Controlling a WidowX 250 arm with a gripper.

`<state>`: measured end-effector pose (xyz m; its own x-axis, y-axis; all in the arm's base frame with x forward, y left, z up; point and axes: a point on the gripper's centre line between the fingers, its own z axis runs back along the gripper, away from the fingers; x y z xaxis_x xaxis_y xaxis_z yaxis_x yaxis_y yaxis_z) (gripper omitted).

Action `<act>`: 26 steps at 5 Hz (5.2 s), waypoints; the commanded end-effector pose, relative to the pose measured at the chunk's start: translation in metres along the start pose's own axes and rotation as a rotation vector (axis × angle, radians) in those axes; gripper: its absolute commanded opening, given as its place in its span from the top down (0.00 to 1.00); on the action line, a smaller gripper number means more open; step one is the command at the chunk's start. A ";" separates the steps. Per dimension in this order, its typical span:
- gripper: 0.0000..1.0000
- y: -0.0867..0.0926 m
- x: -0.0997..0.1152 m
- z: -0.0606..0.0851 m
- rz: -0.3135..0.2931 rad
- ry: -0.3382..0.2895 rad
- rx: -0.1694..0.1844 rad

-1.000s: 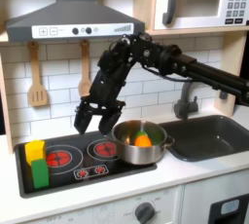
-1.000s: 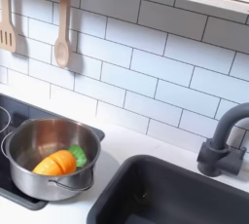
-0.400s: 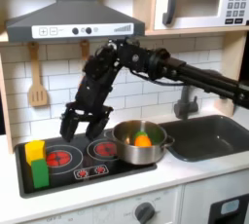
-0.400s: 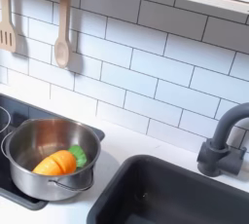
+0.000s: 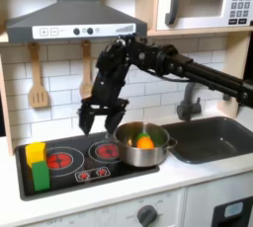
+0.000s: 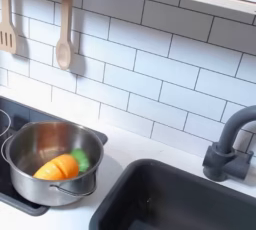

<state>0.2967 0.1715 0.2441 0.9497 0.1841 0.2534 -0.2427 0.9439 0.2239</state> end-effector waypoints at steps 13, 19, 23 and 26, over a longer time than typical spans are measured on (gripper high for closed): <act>1.00 -0.137 0.000 -0.047 -0.409 0.046 -0.312; 1.00 -0.036 0.023 -0.021 -0.130 0.023 -0.105; 1.00 -0.024 0.040 -0.074 -0.168 0.065 -0.115; 0.00 -0.033 0.043 -0.091 -0.186 0.104 -0.174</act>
<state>0.3650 0.1757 0.1652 0.9905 0.0279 0.1347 -0.0406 0.9948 0.0931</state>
